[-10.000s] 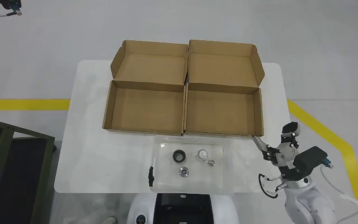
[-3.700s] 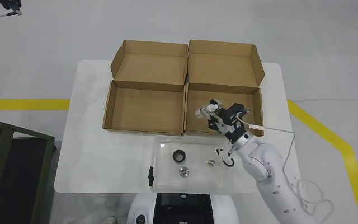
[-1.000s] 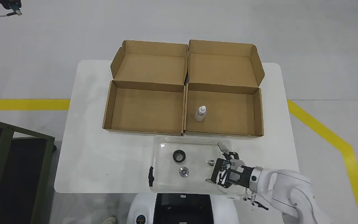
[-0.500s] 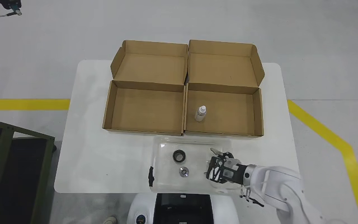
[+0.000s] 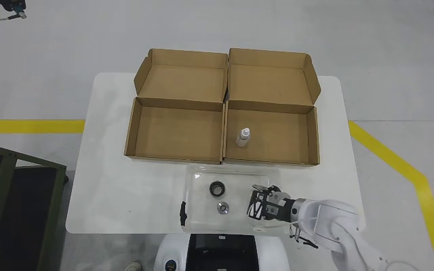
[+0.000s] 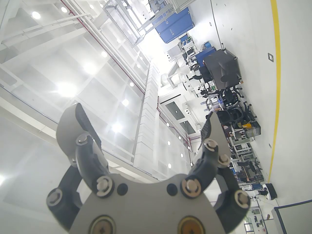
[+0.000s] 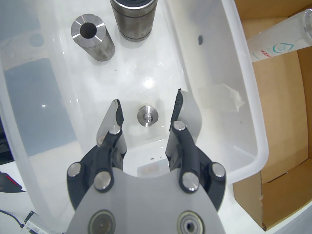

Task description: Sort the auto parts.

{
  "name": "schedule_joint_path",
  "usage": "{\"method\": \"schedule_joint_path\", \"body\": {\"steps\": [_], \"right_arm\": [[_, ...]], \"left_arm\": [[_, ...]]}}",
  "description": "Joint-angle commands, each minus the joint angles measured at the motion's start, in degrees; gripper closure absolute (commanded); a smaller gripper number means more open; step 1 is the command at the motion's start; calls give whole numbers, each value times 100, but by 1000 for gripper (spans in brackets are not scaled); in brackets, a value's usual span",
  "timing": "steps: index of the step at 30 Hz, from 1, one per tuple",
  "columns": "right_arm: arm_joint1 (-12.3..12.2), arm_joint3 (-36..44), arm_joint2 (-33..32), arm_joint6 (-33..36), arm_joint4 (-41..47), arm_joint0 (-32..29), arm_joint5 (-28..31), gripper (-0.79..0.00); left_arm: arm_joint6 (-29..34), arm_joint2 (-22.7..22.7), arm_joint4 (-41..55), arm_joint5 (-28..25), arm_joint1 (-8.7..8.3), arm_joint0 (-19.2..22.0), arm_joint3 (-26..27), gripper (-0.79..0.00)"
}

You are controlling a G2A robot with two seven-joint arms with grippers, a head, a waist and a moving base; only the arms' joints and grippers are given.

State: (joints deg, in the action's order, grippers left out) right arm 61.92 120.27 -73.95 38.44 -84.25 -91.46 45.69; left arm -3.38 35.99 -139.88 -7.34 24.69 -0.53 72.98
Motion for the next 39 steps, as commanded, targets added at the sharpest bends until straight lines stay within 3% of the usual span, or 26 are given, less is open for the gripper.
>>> {"method": "schedule_joint_path", "body": {"steps": [1,13,26,39], "right_arm": [[-4,-27,52,26,-56,33,-22,-391],[-29,-116,294,170,-257,157,-105,-354],[-59,-141,428,203,-242,237,-132,-18],[-88,121,269,-407,483,205,-258,0]], "left_arm": [[0,0,0,0,0,0,0,-785],[0,0,0,0,0,0,0,-785],[0,0,0,0,0,0,0,-785],[0,0,0,0,0,0,0,-785]]}}
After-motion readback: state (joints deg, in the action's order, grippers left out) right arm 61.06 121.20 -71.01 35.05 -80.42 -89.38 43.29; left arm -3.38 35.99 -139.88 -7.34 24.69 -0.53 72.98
